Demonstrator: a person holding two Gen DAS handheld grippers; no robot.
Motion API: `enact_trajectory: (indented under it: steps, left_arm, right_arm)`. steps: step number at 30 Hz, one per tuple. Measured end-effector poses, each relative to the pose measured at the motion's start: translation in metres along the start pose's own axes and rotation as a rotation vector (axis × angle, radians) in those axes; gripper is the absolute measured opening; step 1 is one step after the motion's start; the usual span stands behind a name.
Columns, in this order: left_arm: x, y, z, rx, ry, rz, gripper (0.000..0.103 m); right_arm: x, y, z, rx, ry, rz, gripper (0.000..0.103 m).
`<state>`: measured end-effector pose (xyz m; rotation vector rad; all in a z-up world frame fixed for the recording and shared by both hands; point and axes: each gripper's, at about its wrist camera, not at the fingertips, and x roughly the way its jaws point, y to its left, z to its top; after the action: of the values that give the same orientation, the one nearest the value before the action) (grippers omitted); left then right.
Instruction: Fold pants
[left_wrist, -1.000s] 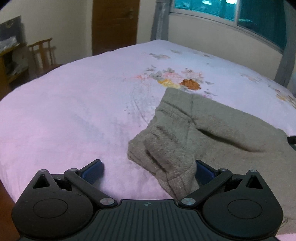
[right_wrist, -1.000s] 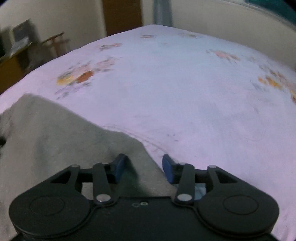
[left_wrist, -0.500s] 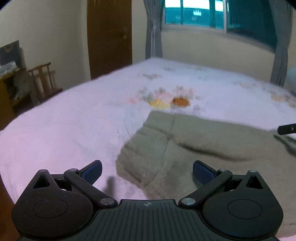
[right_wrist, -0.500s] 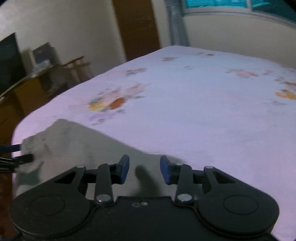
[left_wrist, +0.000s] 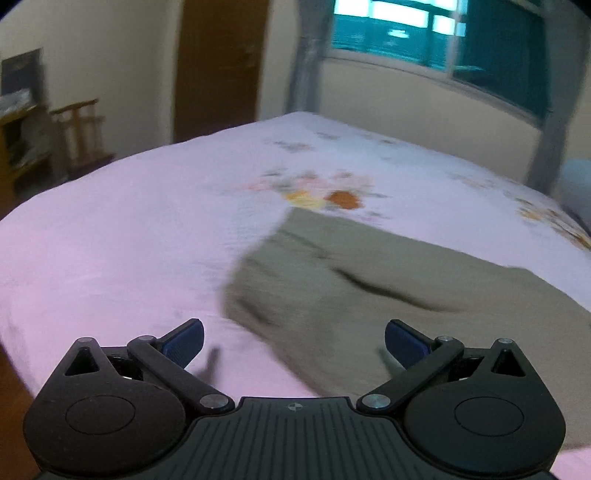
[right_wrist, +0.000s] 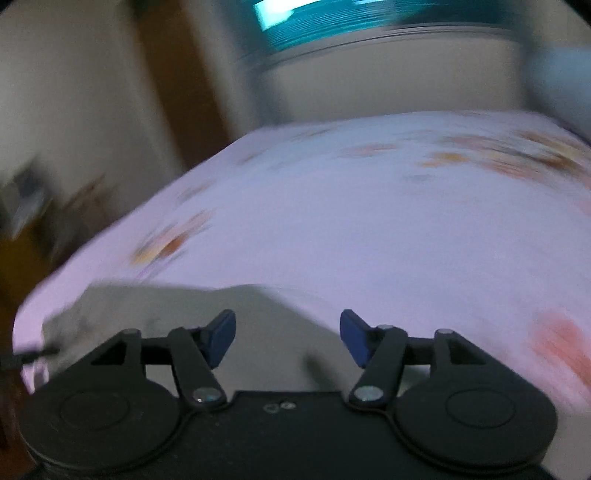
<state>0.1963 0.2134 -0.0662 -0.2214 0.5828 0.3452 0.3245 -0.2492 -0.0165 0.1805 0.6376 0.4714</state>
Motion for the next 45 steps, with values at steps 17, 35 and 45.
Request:
enact_trajectory:
  steps: [17, 35, 45]
  left_arm:
    - [-0.039, -0.143, -0.009, 0.243, -0.031, -0.184, 0.103]
    - [-0.05, -0.187, -0.024, 0.299, 0.025, -0.242, 0.103]
    - [-0.049, -0.183, -0.029, 0.292, 0.038, -0.251, 0.103]
  right_arm:
    - [-0.253, -0.276, -0.194, 1.102, -0.468, -0.229, 0.044]
    - [-0.246, -0.285, -0.18, 1.049, -0.448, -0.207, 0.0]
    - [-0.256, -0.283, -0.199, 1.053, -0.478, -0.217, 0.032]
